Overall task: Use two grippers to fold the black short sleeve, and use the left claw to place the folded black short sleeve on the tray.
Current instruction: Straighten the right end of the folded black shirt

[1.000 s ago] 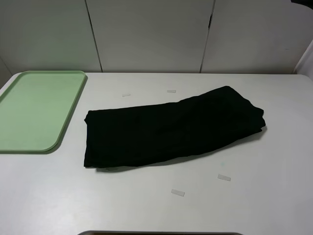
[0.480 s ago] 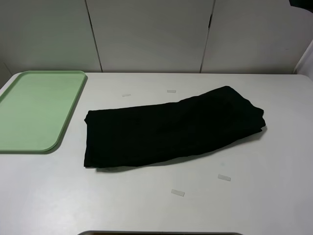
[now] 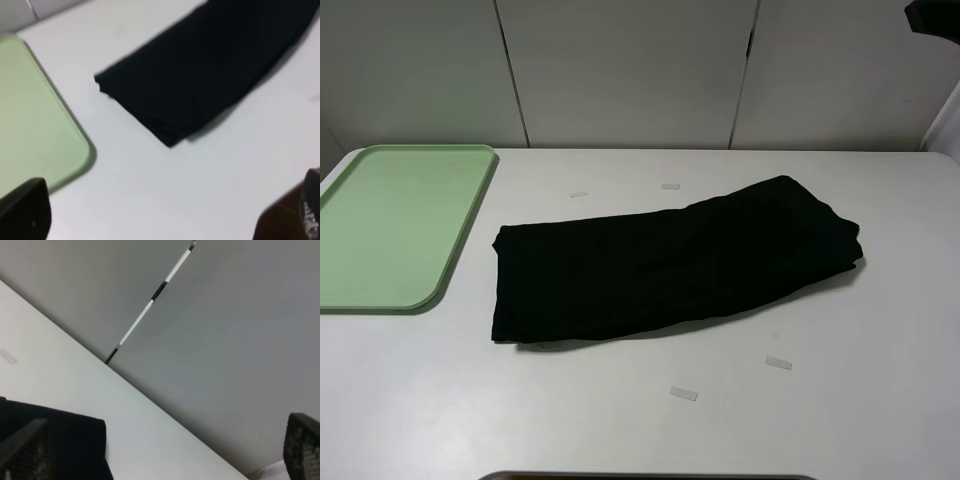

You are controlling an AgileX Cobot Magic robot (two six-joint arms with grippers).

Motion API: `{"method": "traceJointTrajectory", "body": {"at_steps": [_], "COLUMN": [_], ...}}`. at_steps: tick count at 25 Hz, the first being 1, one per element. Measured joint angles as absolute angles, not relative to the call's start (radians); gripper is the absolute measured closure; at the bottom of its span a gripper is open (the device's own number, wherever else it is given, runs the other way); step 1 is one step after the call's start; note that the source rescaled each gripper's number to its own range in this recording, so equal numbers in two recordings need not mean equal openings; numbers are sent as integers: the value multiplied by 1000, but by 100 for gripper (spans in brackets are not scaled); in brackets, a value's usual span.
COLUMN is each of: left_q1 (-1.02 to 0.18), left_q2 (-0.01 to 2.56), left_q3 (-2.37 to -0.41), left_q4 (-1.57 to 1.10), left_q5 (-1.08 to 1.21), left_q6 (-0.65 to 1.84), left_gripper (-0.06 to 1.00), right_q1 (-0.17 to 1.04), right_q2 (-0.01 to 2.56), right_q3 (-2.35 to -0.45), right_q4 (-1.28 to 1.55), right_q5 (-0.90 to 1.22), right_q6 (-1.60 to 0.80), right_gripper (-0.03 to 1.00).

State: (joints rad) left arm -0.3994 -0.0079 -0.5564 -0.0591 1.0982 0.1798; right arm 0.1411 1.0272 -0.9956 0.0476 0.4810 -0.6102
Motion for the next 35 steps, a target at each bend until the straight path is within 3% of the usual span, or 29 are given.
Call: {"method": "traceJointTrajectory", "body": {"at_steps": [10,21,29,35], "left_q1": [-399,-399,-399,-279], "left_q2": [-8,-8,-8,-8], "left_q3": [-495,-495,-495,-495], "left_q4": [-76,-60,-55,-55], "left_q5": [1074,1067,1066,1066], "left_q6": [174,64,64,66], "left_gripper": [-6,-6,-6,-6], "right_q1": [141,141,141,141], "right_q2": [1027,1027,1027,1027], "right_q3": [-996,-996,-996,-996], "right_q4": [59,112,179,223], "right_q5": [539,740,823,855], "right_q6": [-469,-192,-161,-161], "right_gripper": [-3,-3,-3,-3]}}
